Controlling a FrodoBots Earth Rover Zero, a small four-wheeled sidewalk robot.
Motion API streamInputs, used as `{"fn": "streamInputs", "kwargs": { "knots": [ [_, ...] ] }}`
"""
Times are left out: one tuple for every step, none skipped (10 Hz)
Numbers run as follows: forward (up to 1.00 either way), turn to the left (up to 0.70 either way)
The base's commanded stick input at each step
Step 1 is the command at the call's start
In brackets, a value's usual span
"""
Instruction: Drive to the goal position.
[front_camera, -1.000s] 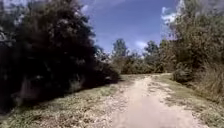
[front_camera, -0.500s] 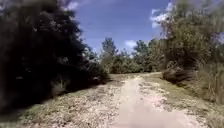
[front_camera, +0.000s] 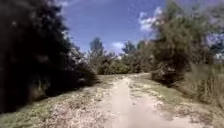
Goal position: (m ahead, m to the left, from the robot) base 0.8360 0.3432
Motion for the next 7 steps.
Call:
{"fn": "streamInputs", "kwargs": {
  "knots": [
    [0.70, 0.00],
    [0.70, 0.00],
    [0.70, 0.00],
    [0.70, 0.00],
    [0.70, 0.00],
    [0.70, 0.00],
    [0.70, 0.00]
  ]
}}
